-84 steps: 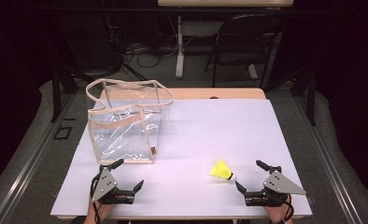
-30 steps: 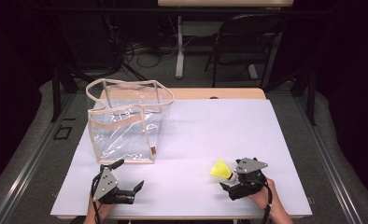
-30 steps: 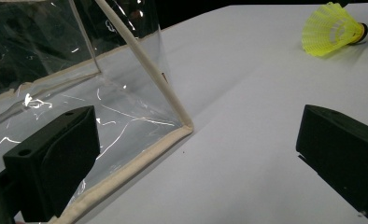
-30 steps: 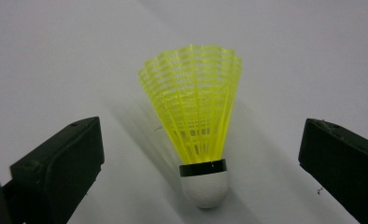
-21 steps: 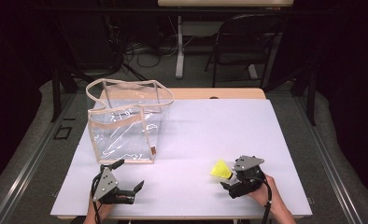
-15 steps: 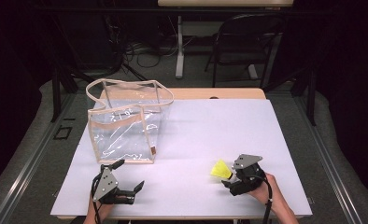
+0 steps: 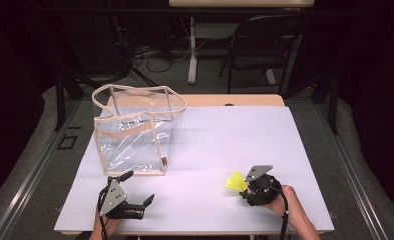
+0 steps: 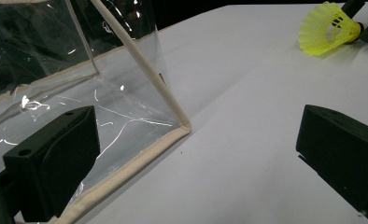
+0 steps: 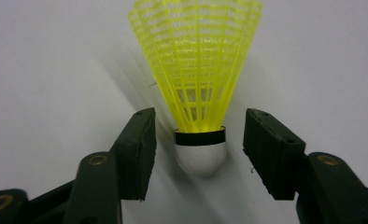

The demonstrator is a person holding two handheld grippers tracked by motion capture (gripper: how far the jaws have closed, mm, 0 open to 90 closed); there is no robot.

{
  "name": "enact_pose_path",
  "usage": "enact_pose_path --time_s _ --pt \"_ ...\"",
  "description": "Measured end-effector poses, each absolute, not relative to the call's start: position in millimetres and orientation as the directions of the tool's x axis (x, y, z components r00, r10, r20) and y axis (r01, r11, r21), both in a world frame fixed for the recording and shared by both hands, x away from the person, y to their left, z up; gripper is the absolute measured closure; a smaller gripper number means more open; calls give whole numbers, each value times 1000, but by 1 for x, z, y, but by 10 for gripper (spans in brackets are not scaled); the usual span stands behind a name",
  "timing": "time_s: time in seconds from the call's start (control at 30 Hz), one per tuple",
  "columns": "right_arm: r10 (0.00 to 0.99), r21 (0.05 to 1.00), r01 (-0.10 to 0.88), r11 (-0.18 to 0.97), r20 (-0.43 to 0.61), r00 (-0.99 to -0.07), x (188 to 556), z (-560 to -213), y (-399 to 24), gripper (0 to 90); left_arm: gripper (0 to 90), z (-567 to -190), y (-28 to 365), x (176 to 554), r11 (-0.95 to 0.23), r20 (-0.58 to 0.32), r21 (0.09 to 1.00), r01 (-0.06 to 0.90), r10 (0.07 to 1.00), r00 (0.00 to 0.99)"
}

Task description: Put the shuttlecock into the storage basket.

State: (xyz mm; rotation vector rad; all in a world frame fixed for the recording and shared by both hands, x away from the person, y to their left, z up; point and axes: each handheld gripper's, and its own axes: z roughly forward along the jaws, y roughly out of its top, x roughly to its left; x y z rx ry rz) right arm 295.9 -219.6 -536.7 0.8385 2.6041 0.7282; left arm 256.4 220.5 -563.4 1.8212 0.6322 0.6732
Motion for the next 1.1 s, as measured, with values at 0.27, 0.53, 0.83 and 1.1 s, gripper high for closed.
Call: enact_pose_path --time_s 0.27,0.53,0.83,1.1 --pt "603 534 451 715 -145 -784 297 -536 -217 532 0 -563 220 256 -322 158 941 106 694 703" --pt "598 515 447 732 -168 -784 296 -539 -216 629 0 -563 219 256 -330 165 938 104 692 703" --pt "584 520 429 738 -175 -793 296 -539 -217 644 0 -563 219 255 -330 165 938 103 690 704" --pt "601 555 431 712 -163 -783 294 -537 -222 645 0 -563 219 256 -331 166 938 103 689 706"
